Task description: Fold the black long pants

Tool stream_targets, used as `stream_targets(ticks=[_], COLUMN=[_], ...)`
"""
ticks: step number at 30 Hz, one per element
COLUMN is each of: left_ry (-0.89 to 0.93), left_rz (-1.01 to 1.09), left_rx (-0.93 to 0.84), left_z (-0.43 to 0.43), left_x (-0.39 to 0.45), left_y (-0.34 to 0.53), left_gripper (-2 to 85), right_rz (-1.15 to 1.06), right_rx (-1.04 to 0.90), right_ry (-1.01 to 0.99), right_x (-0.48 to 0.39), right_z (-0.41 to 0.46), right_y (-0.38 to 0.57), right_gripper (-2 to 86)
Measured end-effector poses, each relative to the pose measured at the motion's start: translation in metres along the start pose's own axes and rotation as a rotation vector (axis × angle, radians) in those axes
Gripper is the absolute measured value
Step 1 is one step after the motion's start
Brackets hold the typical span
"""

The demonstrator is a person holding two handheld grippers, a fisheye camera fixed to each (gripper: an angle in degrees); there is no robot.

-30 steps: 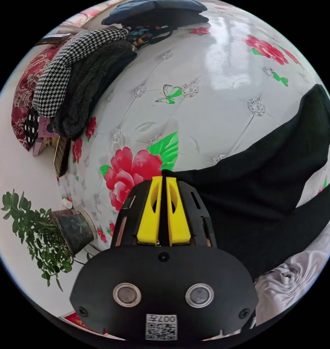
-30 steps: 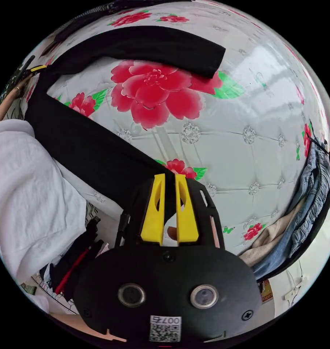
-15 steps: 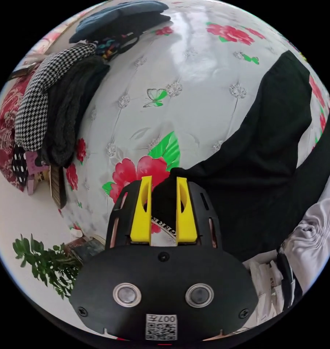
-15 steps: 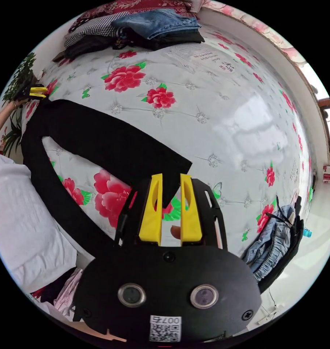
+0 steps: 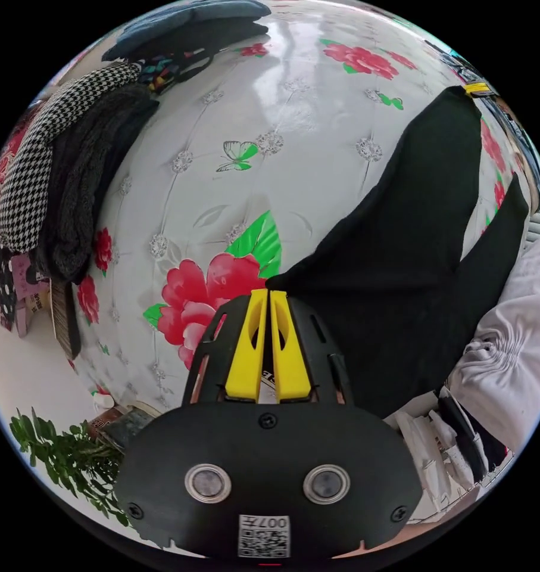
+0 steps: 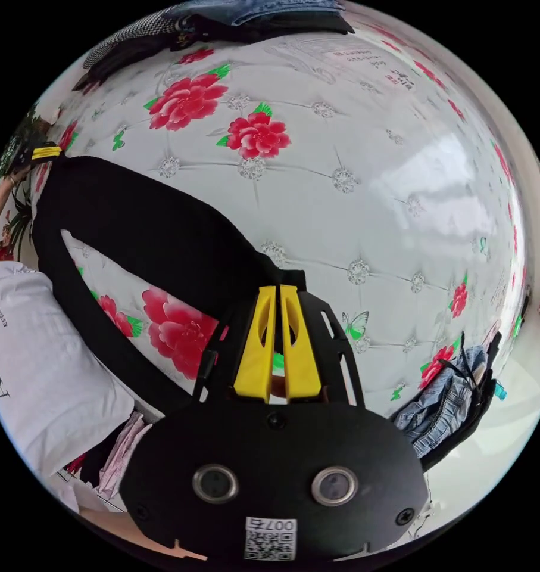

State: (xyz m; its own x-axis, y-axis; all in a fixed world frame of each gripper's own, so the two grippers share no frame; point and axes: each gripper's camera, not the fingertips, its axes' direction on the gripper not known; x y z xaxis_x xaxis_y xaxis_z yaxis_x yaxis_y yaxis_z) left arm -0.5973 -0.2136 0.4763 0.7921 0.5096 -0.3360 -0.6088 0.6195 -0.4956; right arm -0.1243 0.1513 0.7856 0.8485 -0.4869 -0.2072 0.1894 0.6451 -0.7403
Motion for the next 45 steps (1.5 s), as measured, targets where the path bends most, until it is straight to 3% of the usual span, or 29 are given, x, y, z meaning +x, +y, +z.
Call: stream_targets(ticks=[7,20,28,32,37,41,45], left_ry=[-0.083,-0.097,-0.163,-0.081,0.043,0.045,0.05], left_rz=[-0.051,-0.102,-0.18,-0.225,-0.279,-0.33,-0.347], left_rx=[0.209,0.285,0.419,0.363,0.143,0.179,0.252], left_z=[-0.051,-0.028,-0.053,0.003,0.097,0.095,0.081], left_x=[0.013,0.064,0.112,0.166,0.199,0.189,0.176], left_y=[0.067,0.151,0.227,0.259,0.256,0.26,0.267], left_gripper=[-1.0,-1.0,-1.0,-1.0,-0.9,-1.0,-1.0], right_rz=[0.173,0.23,0.26,0.282,0.31,0.277,0.268], right_rx=[0.367,0.309,0.622,0.527,0.183,0.19,0.337], right_ry=[-0.035,-0.065,0.023,0.016,-0.145,-0.047,0.056], right_x=[0.047,0.02,0.004,-0.016,-0.04,-0.052,-0.039], right_z=[-0.168,-0.203,-0.321,-0.278,-0.148,-0.165,-0.241], right_y=[0.122,0.232,0.347,0.381,0.38,0.375,0.381], right_gripper=[-0.3,-0.2,-0.2,-0.2,-0.2,-0.2,-0.2])
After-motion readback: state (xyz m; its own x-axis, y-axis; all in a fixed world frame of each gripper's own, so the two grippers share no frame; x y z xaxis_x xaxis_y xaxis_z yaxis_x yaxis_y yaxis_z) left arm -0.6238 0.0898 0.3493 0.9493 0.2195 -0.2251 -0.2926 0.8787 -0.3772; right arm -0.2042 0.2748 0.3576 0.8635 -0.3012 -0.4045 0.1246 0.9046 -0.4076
